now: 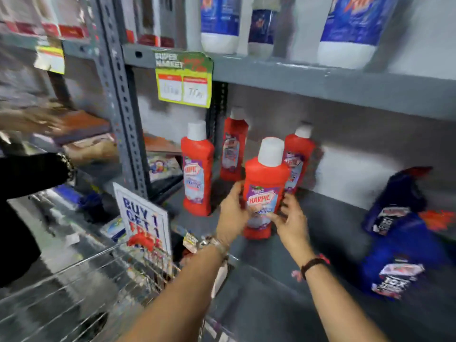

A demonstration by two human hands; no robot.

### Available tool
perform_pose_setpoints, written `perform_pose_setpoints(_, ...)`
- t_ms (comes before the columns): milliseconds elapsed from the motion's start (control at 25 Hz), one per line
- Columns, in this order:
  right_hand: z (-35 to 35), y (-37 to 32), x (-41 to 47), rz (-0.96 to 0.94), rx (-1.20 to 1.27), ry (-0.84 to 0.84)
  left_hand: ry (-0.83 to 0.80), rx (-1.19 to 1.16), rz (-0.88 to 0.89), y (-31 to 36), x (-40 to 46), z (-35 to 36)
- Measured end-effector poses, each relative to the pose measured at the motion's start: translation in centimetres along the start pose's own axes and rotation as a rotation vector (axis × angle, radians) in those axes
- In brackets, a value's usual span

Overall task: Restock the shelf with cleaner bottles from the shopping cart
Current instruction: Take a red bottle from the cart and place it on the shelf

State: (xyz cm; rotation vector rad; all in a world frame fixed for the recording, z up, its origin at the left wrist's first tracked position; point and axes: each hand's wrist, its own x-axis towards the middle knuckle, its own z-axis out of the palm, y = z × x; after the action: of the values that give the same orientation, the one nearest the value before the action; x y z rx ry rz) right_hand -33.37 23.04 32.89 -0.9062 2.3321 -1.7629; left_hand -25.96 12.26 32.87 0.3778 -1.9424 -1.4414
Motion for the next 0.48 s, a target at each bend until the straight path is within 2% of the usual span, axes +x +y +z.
perform_pose_setpoints(160,0.1,3.4,2.4,0.075,-0.034,0.032,0.038,-0.007,-0.072,-1.8,1.8,2.8)
perform_pose_setpoints(280,0.4,3.8,2.8,0.091,-0.011,0.024,0.008,-0.016,-0.103,-1.7,2.0,2.9)
perform_pose_setpoints(400,1.2,3.7,0.2,0.025,-0.048,0.213,0.028,0.13,-0.069,-1.5,0.2,1.8)
perform_pose_setpoints(480,3.0,3.0,-3.2,-0.127,-0.093,0.318,0.117,0.262,-0.04,-2.3,-2.6,-1.2)
